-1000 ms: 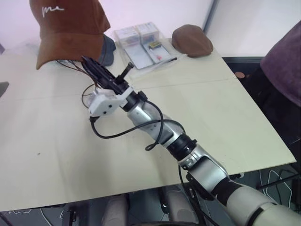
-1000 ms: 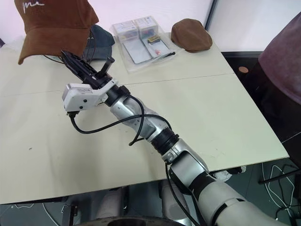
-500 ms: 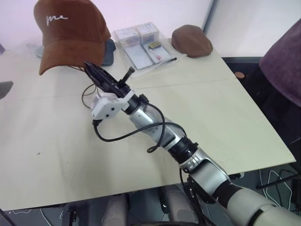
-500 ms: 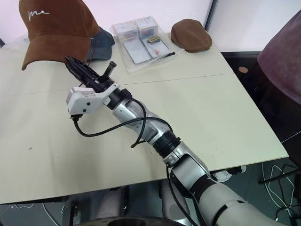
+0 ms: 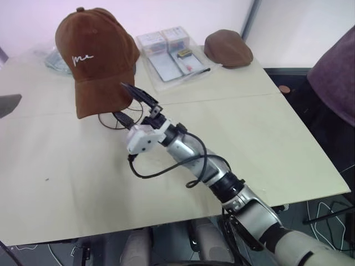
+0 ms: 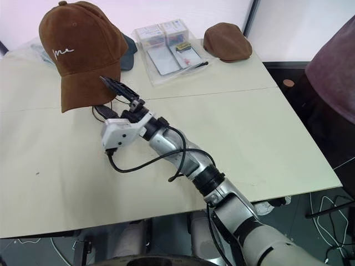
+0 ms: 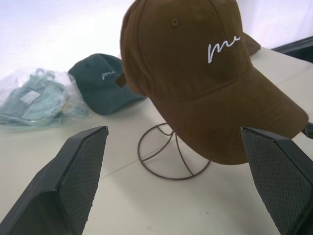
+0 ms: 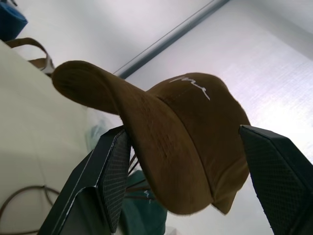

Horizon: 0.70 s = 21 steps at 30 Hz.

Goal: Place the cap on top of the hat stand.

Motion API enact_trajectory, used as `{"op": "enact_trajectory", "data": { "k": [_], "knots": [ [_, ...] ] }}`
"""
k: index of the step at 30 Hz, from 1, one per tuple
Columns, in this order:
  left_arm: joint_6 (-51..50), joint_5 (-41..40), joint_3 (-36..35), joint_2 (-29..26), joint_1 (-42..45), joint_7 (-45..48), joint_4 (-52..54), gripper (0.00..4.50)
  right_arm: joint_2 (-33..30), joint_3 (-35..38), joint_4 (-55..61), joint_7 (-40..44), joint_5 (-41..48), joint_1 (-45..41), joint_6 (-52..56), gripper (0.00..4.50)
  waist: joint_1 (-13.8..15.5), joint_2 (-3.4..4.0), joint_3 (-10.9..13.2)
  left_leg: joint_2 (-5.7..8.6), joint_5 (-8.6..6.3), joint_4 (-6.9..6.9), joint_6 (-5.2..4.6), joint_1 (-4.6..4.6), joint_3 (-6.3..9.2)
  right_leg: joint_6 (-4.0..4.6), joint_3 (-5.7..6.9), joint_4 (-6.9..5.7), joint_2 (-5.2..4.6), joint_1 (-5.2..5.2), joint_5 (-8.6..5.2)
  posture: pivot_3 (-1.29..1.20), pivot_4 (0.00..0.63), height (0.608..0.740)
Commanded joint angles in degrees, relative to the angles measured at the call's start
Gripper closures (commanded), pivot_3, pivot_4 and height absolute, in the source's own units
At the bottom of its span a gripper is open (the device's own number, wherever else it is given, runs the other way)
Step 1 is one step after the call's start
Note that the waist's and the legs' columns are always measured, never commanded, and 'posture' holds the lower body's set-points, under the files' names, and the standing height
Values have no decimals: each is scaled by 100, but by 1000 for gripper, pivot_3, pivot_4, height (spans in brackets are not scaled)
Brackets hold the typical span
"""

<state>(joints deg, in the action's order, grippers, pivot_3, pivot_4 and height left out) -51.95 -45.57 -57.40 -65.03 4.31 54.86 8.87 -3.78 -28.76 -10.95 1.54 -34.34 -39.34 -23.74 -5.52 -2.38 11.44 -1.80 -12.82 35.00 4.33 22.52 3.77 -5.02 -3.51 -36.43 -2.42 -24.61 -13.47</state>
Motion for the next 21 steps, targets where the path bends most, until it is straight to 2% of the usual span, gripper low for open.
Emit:
{"op": "enact_trajectory", "data": {
  "k": [1,7,12,17,21],
  "knots": [
    [11,-27,-90,-127,63,-21,92,0,-341,325,778,398,383,264,-39,1015,3,-1,0,0,0,1,0,0,0,-1,0,0,0,1,0,0,150,740],
    [142,229,-35,55,-210,-89,149,0,-837,1127,1975,1307,1483,905,917,1015,2,-1,-1,0,0,3,0,-2,0,-1,0,0,0,4,-1,0,150,740],
    [677,808,-19,498,-773,-317,249,0,-1498,2138,2313,2691,3482,791,2158,1015,14,4,3,-1,0,4,0,-8,-2,0,-1,-2,0,7,0,0,150,740],
    [1143,1084,224,1218,-688,-1082,393,0,-2893,2978,1944,4468,5037,366,3411,1015,146,10,6,0,0,13,0,-7,-7,0,-1,2,-5,13,0,0,150,740],
    [1277,1096,380,1807,-810,-1444,534,0,-3833,3235,1260,5500,5622,78,4283,1015,168,10,6,1,0,14,-1,-7,-12,0,-1,11,-8,17,0,0,150,740]
  ]
}}
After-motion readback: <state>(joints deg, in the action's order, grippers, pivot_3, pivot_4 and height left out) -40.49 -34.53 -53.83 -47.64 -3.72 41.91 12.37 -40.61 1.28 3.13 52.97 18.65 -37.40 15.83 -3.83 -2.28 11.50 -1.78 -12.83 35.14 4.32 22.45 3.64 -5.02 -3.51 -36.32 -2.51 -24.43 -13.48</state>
